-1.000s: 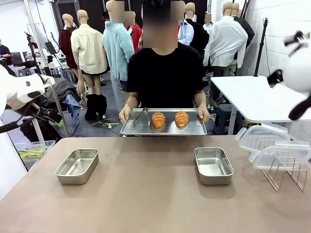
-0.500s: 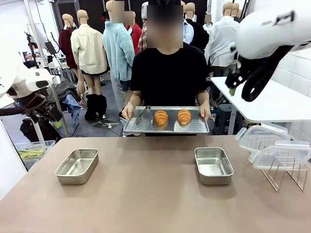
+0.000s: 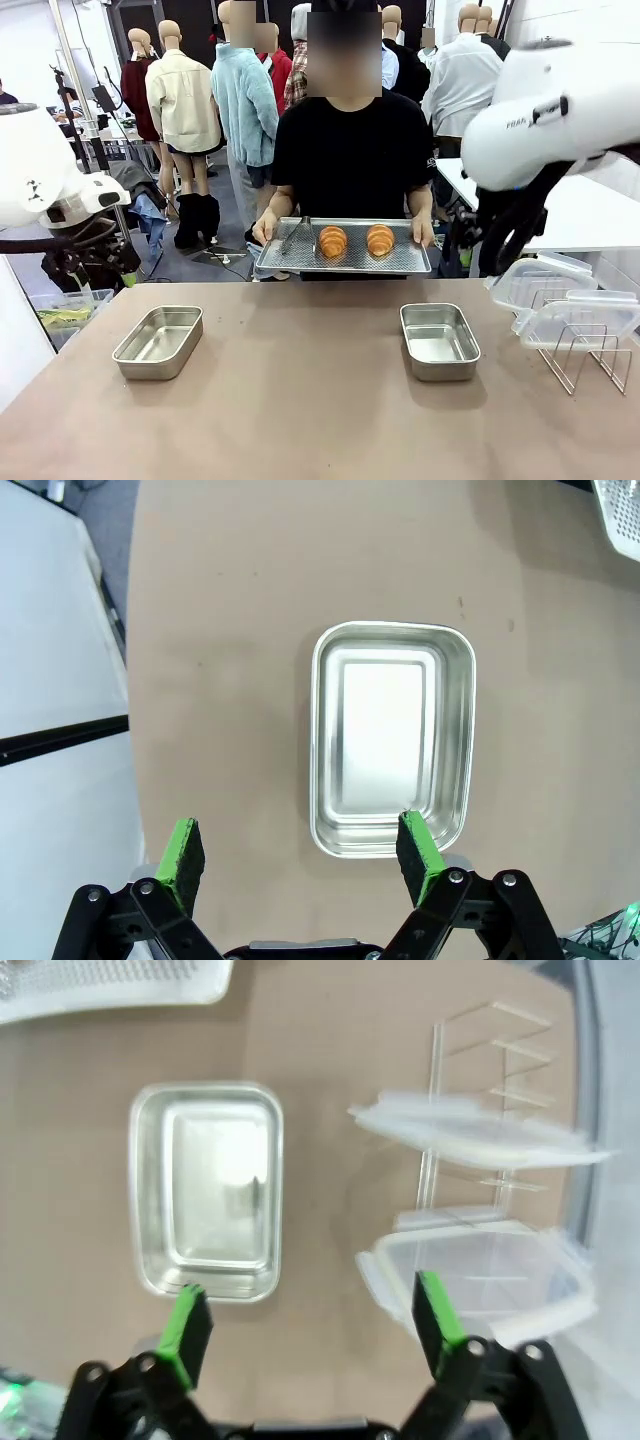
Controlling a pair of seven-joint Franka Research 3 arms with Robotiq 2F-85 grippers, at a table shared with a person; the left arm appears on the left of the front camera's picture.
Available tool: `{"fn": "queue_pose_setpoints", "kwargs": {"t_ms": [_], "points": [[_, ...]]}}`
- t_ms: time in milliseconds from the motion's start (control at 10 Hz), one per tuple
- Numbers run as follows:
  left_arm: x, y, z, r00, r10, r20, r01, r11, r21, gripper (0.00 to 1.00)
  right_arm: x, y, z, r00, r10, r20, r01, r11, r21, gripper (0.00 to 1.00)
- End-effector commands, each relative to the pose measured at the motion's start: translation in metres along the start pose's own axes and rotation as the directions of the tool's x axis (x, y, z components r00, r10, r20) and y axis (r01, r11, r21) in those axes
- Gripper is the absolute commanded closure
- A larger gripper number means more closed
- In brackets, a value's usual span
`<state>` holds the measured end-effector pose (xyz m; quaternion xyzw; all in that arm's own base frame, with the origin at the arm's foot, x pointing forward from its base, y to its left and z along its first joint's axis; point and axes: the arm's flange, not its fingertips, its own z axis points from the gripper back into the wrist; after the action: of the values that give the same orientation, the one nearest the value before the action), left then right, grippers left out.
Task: Place the bread in airtight containers.
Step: Lift both Airtight Container.
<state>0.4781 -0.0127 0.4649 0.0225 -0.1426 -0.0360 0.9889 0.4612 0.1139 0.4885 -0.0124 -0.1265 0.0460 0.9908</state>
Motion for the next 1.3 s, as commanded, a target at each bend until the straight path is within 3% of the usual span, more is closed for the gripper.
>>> {"fn": "queue_pose_setpoints", "kwargs": {"t_ms": [0,200,300,400,600,800,1200], "points": [[0.01,0.001,-0.01,0.999,0.033,0.012,-0.032,0.999,-0.044,0.0,-0.014,0.012,-0.028,0.996,-0.075,0.049,0.072,0.995,0.064,0.0],[0.005,-0.003,-0.022,0.999,0.049,0.016,-0.048,0.998,-0.033,0.0,-0.026,0.019,-0.037,0.997,-0.054,0.052,0.05,0.996,0.078,0.0],[0.003,-0.001,-0.016,1.0,0.031,-0.007,-0.031,0.999,-0.033,0.0,-0.021,0.007,-0.023,0.985,-0.039,0.17,0.031,0.998,0.048,0.0],[0.003,-0.001,-0.016,1.0,0.031,-0.007,-0.031,0.999,-0.033,0.0,-0.022,0.014,-0.038,0.999,-0.047,0.028,0.045,0.997,0.067,0.0],[0.004,-0.002,-0.021,0.999,0.035,-0.005,-0.036,0.999,-0.038,0.0,-0.02,0.013,-0.032,0.996,-0.044,0.079,0.039,0.997,0.07,0.0],[0.016,-0.007,-0.061,0.985,0.14,-0.099,-0.143,0.989,-0.023,0.0,-0.018,0.029,-0.079,0.993,-0.116,-0.013,0.117,0.993,0.03,0.0],[0.034,-0.018,-0.115,0.965,0.216,-0.148,-0.214,0.976,0.031,0.0,-0.028,0.033,-0.131,0.985,-0.161,-0.065,0.163,0.987,0.013,0.0]]}}
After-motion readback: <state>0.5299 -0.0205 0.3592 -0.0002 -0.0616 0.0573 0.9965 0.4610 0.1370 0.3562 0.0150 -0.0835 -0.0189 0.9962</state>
